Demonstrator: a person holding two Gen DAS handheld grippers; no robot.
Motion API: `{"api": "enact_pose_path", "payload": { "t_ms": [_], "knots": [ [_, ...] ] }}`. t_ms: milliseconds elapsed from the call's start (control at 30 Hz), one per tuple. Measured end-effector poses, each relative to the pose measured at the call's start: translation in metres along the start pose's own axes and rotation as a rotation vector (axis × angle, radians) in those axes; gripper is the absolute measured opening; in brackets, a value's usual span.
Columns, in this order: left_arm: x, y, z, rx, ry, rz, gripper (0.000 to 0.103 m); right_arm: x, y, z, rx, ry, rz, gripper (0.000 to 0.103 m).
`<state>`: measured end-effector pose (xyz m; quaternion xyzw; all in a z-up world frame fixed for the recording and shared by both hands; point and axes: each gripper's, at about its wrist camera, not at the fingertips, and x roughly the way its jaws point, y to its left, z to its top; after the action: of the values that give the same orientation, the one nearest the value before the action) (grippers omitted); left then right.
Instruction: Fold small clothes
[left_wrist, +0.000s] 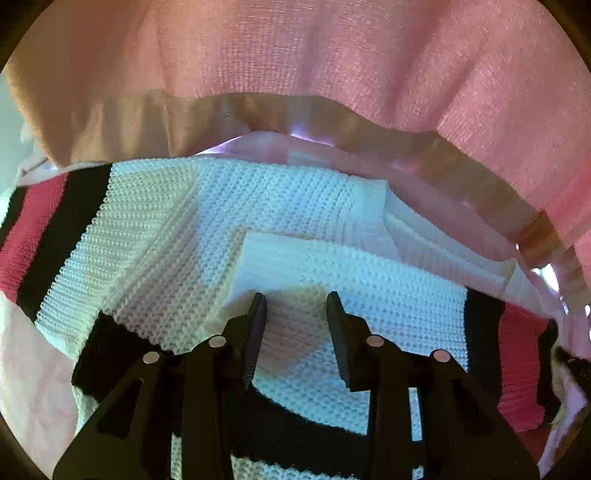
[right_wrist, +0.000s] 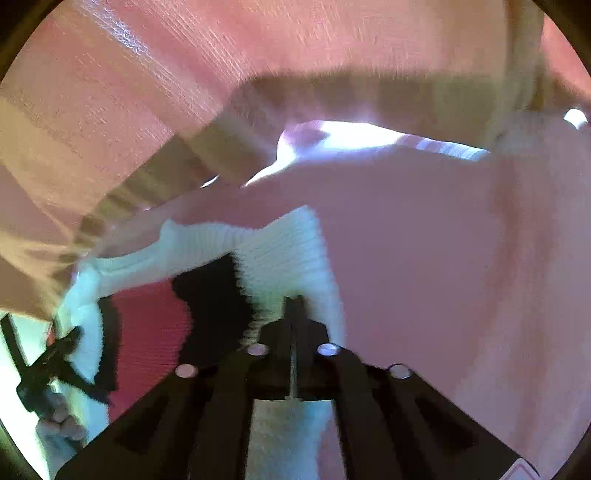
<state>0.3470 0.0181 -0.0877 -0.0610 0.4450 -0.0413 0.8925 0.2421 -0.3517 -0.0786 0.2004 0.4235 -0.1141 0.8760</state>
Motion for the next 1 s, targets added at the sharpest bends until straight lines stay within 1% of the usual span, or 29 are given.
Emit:
{"api": "enact_pose_path", "payload": {
  "t_ms": [33,67,100,133,167,200,233,267,300,333,367,400,433,467,500,533,567,633,700,733,767,800,867,900,933,967,1000],
  "knots": [
    [0.0,-0.002,-0.001,0.011,-0.004,0.012,0.033,-0.01,0.02,-0.004,-0.073,-0.023,0.006,0.003],
    [0.0,-0.004,-0.003,0.013,-0.006,0.022,0.033,-0.018,0.047,-0.013,-0.142,-0.005,0.079,0.003],
    [-0.001,-0.006,-0.003,0.01,-0.007,0.027,0.033,-0.02,0.073,-0.025,-0.207,0.029,0.132,0.003],
    [-0.002,-0.007,-0.005,0.013,-0.008,0.036,0.033,-0.018,0.096,-0.038,-0.276,0.06,0.163,0.002],
    [-0.002,-0.009,-0.005,0.021,-0.012,0.044,0.033,-0.009,0.12,-0.057,-0.371,0.102,0.161,0.0],
    [-0.002,-0.009,-0.006,0.031,-0.015,0.049,0.033,0.003,0.132,-0.072,-0.438,0.135,0.116,0.0],
    [-0.004,-0.009,-0.007,0.04,-0.017,0.053,0.034,0.011,0.125,-0.077,-0.433,0.136,0.093,0.0],
    [-0.008,-0.006,-0.008,0.033,-0.014,0.034,0.034,0.01,0.111,-0.074,-0.388,0.123,0.117,0.0],
    [-0.012,-0.002,-0.007,0.024,-0.008,0.02,0.033,0.009,0.098,-0.069,-0.355,0.121,0.078,0.0],
    [-0.019,0.005,-0.006,0.009,-0.005,0.012,0.033,0.001,0.077,-0.059,-0.314,0.09,-0.021,0.0],
    [-0.028,0.017,-0.002,-0.016,-0.017,0.01,0.033,-0.006,0.062,-0.055,-0.3,0.063,-0.095,0.0],
    [-0.038,0.03,0.003,-0.038,-0.04,0.012,0.034,-0.013,0.049,-0.054,-0.272,0.051,-0.135,0.0],
    [-0.048,0.047,0.009,-0.062,-0.061,0.015,0.034,-0.024,0.036,-0.055,-0.233,0.049,-0.131,0.0],
    [-0.062,0.076,0.016,-0.113,-0.08,0.014,0.036,-0.037,0.029,-0.055,-0.198,0.042,-0.112,0.0],
    [-0.072,0.099,0.02,-0.162,-0.094,0.01,0.044,-0.047,0.032,-0.057,-0.201,0.028,-0.108,0.001],
    [-0.082,0.13,0.024,-0.228,-0.112,0.004,0.056,-0.06,0.042,-0.063,-0.232,0.001,-0.117,0.002],
    [-0.09,0.171,0.025,-0.316,-0.134,0.019,0.06,-0.07,0.046,-0.069,-0.258,-0.018,-0.12,0.004],
    [-0.094,0.231,0.026,-0.412,-0.137,0.091,0.061,-0.087,0.067,-0.086,-0.306,-0.043,-0.1,0.006],
    [-0.086,0.3,0.025,-0.517,-0.106,0.203,0.061,-0.083,0.088,-0.098,-0.328,-0.018,-0.038,0.006],
    [-0.081,0.331,0.024,-0.579,-0.093,0.221,0.061,-0.081,0.097,-0.105,-0.332,-0.006,-0.005,0.006],
    [-0.076,0.349,0.025,-0.62,-0.085,0.226,0.061,-0.079,0.108,-0.115,-0.349,0.005,0.021,0.006],
    [-0.071,0.369,0.023,-0.673,-0.073,0.234,0.061,-0.077,0.114,-0.121,-0.368,0.012,0.027,0.007],
    [-0.059,0.401,0.02,-0.766,-0.058,0.208,0.06,-0.068,0.135,-0.138,-0.418,0.042,0.045,0.009],
    [-0.052,0.41,0.019,-0.791,-0.04,0.191,0.057,-0.064,0.142,-0.145,-0.453,0.049,0.04,0.01],
    [-0.05,0.413,0.019,-0.778,-0.053,0.202,0.054,-0.061,0.145,-0.151,-0.477,0.05,0.029,0.011],
    [-0.048,0.409,0.023,-0.751,-0.06,0.217,0.048,-0.057,0.148,-0.156,-0.509,0.05,0.007,0.015],
    [-0.044,0.407,0.026,-0.73,-0.047,0.212,0.032,-0.055,0.148,-0.159,-0.526,0.047,-0.007,0.019]
  ]
}}
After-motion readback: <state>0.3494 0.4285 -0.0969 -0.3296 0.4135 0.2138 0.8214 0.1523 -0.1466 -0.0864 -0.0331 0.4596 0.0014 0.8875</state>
